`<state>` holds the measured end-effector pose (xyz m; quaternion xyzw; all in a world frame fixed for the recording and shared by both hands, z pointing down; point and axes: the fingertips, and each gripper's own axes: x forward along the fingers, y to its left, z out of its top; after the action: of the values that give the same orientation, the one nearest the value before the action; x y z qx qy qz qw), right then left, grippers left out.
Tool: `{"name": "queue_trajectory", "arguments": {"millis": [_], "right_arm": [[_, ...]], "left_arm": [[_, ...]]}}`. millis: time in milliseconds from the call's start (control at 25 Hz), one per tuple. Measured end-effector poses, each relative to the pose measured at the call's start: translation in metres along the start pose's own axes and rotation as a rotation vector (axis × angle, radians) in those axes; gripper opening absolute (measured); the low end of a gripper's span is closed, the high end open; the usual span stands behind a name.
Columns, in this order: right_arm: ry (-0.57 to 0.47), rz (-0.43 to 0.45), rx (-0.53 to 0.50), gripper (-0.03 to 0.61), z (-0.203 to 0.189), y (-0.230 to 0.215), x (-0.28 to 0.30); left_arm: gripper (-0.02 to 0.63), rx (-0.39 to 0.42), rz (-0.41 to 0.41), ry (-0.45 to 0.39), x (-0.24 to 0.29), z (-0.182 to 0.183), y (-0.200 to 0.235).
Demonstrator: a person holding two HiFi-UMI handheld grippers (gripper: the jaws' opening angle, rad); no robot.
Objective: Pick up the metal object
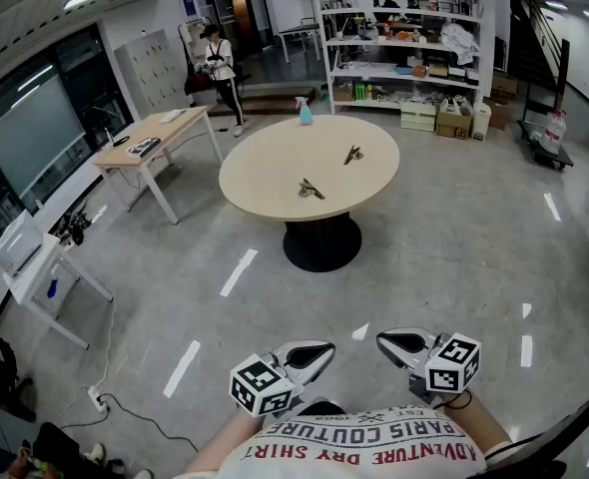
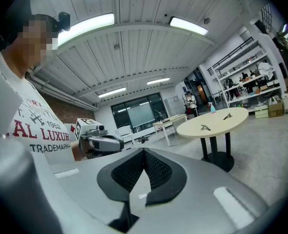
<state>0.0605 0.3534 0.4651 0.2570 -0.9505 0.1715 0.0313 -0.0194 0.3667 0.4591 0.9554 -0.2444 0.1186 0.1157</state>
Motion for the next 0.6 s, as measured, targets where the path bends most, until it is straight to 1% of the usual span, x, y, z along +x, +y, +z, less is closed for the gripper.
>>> {"name": "queue_trajectory", "arguments": {"millis": [120, 240, 360, 480, 600], "right_arm": [[0.002, 0.005, 0.001, 0.002, 0.006, -0.026, 0.019], [0.005, 0.008, 0.005, 0.002, 0.013, -0.059, 0.044], [0.024, 0.006, 0.01, 0.002, 0.022, -0.096, 0.077], [0.035, -0.008, 0.0, 0.002, 0.044, -0.149, 0.115], [0.008, -0.011, 0.021, 0.002, 0.079, -0.212, 0.165]], "left_arm": [[0.002, -0.016, 0.036, 0.008, 0.007, -0.001, 0.038], [0.002, -0.046, 0.036, -0.01, 0.02, 0.001, 0.078], [0.002, -0.034, 0.042, -0.004, 0.037, 0.01, 0.128], [0.002, -0.024, 0.051, -0.008, 0.06, 0.028, 0.195], [0.002, -0.026, 0.061, -0.008, 0.087, 0.054, 0.278]]}}
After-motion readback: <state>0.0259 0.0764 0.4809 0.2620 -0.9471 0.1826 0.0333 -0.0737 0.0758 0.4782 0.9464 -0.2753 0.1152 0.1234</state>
